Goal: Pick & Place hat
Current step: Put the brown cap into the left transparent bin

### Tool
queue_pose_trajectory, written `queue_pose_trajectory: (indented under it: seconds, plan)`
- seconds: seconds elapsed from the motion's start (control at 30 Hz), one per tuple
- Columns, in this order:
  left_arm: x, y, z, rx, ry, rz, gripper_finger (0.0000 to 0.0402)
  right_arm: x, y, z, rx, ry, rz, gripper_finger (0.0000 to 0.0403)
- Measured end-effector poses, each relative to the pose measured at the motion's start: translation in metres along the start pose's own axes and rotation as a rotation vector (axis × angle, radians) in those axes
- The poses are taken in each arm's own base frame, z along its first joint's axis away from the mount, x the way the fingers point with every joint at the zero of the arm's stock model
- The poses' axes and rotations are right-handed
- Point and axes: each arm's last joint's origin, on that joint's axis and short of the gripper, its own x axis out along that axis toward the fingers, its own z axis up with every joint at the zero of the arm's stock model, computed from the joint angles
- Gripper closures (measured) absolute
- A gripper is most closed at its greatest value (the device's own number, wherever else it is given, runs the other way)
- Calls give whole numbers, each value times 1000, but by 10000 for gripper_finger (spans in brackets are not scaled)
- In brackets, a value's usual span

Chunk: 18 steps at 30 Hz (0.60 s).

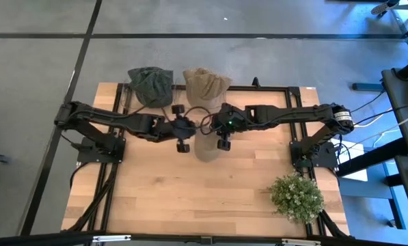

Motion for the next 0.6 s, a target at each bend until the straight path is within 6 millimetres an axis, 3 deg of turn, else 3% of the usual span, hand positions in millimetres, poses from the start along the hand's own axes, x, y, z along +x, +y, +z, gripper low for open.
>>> queue_pose_trajectory:
  seconds: [0.33, 0.43, 0.6]
  plan:
    - [-49, 22, -37, -182, -98, 76, 320, -17, -4, 2, -40, -28, -59, 370]
    - [-56, 25, -49, -232, -141, 79, 320, -33, -12, 9, -38, -60, -112, 370]
    - [-53, 20, -68, -282, -214, 84, 324, -77, -32, 43, -45, -131, -173, 369]
